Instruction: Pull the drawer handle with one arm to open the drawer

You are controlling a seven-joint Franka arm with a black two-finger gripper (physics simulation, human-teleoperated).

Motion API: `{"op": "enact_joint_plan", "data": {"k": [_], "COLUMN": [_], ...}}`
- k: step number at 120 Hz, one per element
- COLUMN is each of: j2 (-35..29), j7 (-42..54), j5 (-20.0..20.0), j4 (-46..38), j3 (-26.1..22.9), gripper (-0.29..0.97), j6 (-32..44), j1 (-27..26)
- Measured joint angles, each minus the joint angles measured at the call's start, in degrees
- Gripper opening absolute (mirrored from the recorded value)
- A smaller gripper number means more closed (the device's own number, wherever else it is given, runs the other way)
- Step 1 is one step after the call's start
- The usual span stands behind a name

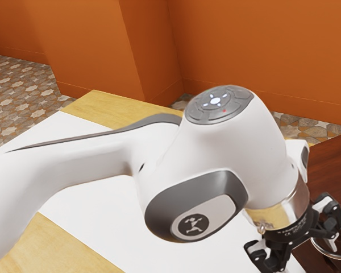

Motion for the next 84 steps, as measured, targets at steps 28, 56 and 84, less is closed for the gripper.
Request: {"op": "enact_joint_plan", "data": {"k": [28,56,84], "j2": [0.3,0.3,0.2], "j7": [0.4,0.7,1.3], "j5": [-0.1,0.0,0.0], "j4": [-0.4,-0.8,-0.6], "j3": [0.0,-0.7,0.2], "gripper": [0.53,0.52,0.52], "j6": [0.9,1.4,1.6], "j1": [-0.4,0.4,-0.5]}}
